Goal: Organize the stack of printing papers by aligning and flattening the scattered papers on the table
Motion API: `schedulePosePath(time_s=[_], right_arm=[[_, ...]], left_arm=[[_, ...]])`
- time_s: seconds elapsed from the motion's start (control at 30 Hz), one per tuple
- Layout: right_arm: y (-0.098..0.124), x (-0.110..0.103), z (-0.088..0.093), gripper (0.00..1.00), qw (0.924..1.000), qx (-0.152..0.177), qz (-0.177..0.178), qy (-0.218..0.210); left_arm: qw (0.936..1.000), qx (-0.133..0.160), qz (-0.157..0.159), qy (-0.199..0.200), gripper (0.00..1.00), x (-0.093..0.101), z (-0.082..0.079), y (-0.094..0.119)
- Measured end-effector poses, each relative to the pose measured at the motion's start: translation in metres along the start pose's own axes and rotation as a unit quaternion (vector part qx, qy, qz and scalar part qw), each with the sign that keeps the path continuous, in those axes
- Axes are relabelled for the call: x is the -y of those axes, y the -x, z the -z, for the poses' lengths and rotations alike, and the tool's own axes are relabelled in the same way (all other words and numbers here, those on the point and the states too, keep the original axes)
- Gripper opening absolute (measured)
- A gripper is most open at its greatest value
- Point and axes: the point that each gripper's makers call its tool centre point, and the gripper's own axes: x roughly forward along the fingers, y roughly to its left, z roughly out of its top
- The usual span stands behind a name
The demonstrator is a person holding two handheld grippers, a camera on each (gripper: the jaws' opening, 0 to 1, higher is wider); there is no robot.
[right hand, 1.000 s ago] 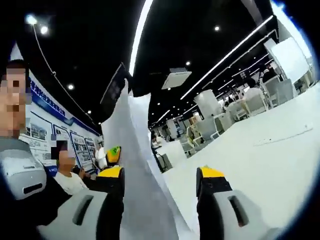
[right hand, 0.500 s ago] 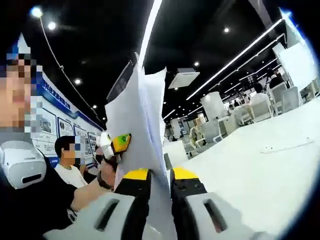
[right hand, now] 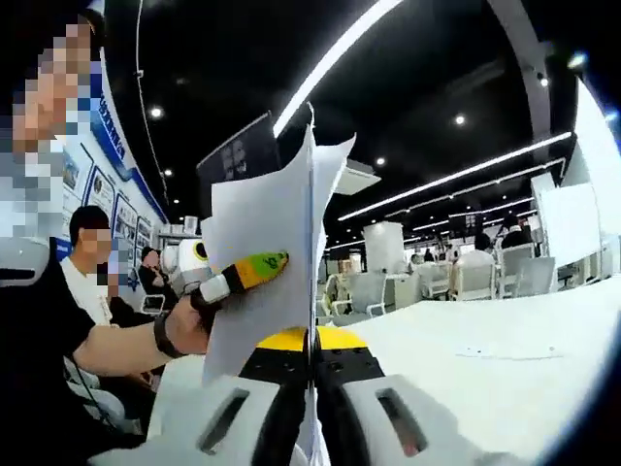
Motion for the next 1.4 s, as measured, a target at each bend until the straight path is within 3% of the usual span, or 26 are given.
schedulePosePath(time_s=[0.03,0.07,0.13,0.27,0.4,0.5,0.53,0.57,0.6,0.63,0.67,0.8,0.9,1.1,1.17,1.23,1.3,1.33,1.4], right_arm=[[0.002,-0.001,0.008,0.02,0.9996,-0.017,-0.003,-0.021],[0.003,0.0,0.009,0.08,0.9994,-0.019,-0.003,-0.03],[0.004,0.003,0.01,0.16,0.9976,-0.018,-0.008,-0.066],[0.007,0.003,0.01,0.19,0.9971,-0.018,-0.014,-0.073],[0.003,0.0,0.019,0.27,0.9971,-0.04,-0.019,-0.062],[0.0,-0.006,0.038,0.28,0.994,-0.086,-0.025,-0.064],[-0.001,-0.003,0.039,0.21,0.9958,-0.085,-0.014,-0.031],[0.0,-0.002,0.038,0.1,0.9966,-0.081,-0.004,-0.012],[0.001,-0.004,0.039,0.0,0.9961,-0.087,-0.007,0.012],[0.0,-0.004,0.034,0.0,0.9965,-0.078,0.001,0.03],[0.001,-0.003,0.032,0.0,0.9965,-0.077,0.01,0.031],[-0.002,0.0,0.011,0.0,0.997,-0.041,0.029,0.058],[-0.003,0.0,-0.001,0.0,0.997,-0.021,0.037,0.065],[-0.001,0.006,-0.01,0.0,0.9933,-0.003,0.061,0.097],[0.001,0.007,-0.008,0.02,0.9925,-0.007,0.066,0.103],[0.001,0.007,-0.007,0.19,0.9921,-0.009,0.068,0.105],[0.004,0.012,0.017,0.28,0.9919,-0.047,0.063,0.1],[0.005,0.014,0.019,0.27,0.9917,-0.05,0.067,0.098],[0.007,0.022,0.035,0.27,0.9941,-0.065,0.072,0.048]], left_arm=[[0.9999,-0.001,-0.004,0.012,0.19,-0.001,0.003,0.002],[0.9983,0.004,-0.012,0.057,0.25,0.0,0.005,0.005],[0.9948,0.003,0.009,0.101,0.32,0.008,0.006,0.009],[0.9991,-0.005,0.004,0.042,0.4,0.009,0.002,0.016],[0.9978,-0.008,0.024,0.06,0.45,0.013,-0.001,0.015],[0.9968,-0.022,0.036,0.068,0.54,0.017,0.004,0.009],[0.9968,-0.026,0.036,0.066,0.51,0.018,0.005,0.007],[0.9977,-0.027,0.032,0.052,0.38,0.017,0.004,0.007],[0.999,-0.021,0.02,0.033,0.18,0.012,0.0,0.008],[0.9988,-0.018,0.021,0.041,0.08,0.011,-0.003,0.009],[0.9975,0.001,0.024,0.067,0.09,0.014,-0.011,0.006],[0.9994,0.03,0.016,0.002,0.09,0.014,-0.031,-0.003],[0.9972,0.067,0.028,0.021,0.09,0.018,-0.046,-0.011],[0.9974,0.071,0.016,-0.001,0.12,0.011,-0.048,-0.016],[0.9979,0.062,0.014,-0.01,0.21,0.012,-0.045,-0.015],[0.9981,0.057,0.014,-0.015,0.37,0.013,-0.044,-0.015],[0.9994,0.018,0.001,0.029,0.45,0.007,-0.015,-0.01],[0.9994,0.01,-0.002,0.033,0.46,0.006,-0.011,-0.01],[0.9983,-0.018,-0.016,0.053,0.45,-0.001,0.013,-0.003]])
